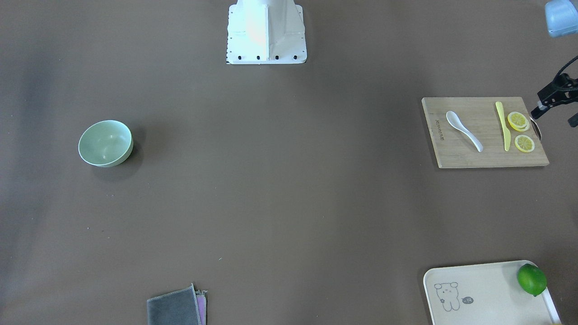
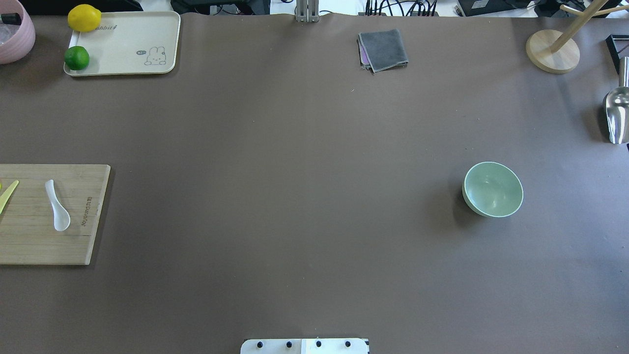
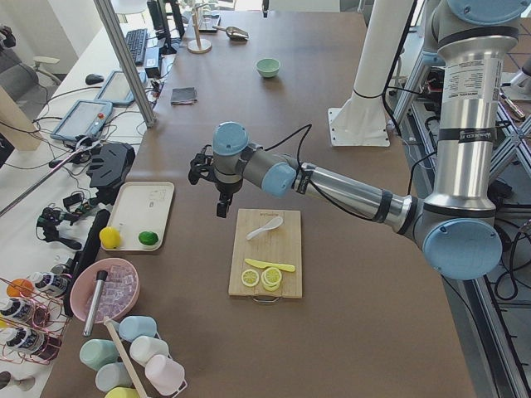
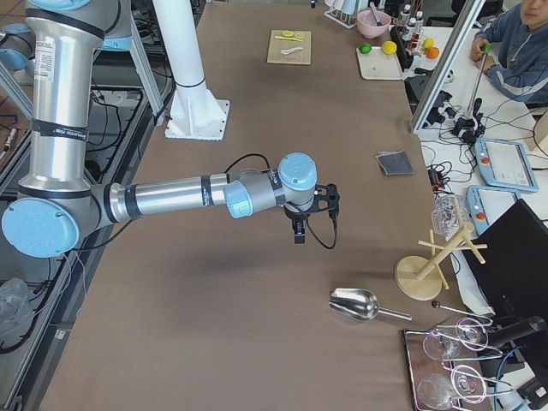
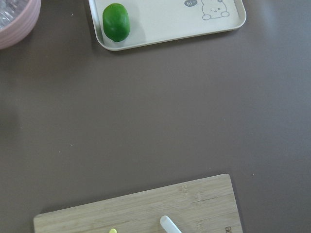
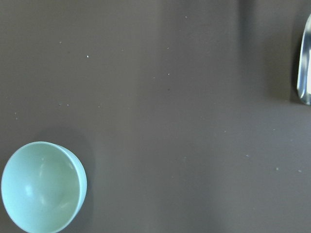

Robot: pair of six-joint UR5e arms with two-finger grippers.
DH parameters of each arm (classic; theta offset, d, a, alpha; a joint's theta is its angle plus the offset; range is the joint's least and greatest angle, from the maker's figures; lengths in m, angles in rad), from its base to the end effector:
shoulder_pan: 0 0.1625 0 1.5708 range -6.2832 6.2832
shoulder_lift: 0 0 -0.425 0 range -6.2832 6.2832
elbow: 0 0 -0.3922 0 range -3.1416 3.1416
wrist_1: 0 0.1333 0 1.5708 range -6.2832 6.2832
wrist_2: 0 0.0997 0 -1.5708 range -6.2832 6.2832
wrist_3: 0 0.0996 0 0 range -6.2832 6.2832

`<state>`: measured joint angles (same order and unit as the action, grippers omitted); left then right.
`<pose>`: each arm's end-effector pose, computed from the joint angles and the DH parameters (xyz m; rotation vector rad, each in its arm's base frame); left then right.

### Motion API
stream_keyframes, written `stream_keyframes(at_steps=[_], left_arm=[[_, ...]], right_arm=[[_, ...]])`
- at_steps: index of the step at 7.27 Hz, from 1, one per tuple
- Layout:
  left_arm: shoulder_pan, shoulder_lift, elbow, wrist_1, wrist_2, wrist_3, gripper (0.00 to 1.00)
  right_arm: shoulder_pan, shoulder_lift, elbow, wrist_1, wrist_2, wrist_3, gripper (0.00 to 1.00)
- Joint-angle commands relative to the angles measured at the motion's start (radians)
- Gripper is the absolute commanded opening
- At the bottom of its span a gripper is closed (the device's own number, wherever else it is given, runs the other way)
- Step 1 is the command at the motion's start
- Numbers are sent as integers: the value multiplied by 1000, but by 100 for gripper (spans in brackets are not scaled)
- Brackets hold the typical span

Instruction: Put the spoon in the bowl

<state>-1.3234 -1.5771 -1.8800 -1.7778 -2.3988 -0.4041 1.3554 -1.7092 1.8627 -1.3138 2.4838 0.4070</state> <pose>0.0632 -0.4951 0.4744 0.2070 0.9218 0.0714 -0.0418 -0.4460 0.5395 0.0874 -0.9718 -0.0112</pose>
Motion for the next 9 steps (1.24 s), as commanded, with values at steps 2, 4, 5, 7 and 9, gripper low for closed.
stream_keyframes(at_steps=[2, 4, 5, 7, 9], left_arm=[[76, -32, -1, 1, 18, -90, 93], [85, -44, 1, 1, 46, -90, 93], [89, -49, 1, 1, 47, -90, 93], [89, -49, -1, 1, 47, -91, 93], [89, -49, -1, 1, 47, -90, 93]], right_arm=[[-224, 14, -3, 151, -78, 327, 100], [-304, 81, -60, 172, -114, 374, 97], [-335, 120, -104, 172, -117, 374, 94], [-363, 163, -145, 172, -114, 375, 92], [-400, 163, -154, 172, -115, 375, 80]])
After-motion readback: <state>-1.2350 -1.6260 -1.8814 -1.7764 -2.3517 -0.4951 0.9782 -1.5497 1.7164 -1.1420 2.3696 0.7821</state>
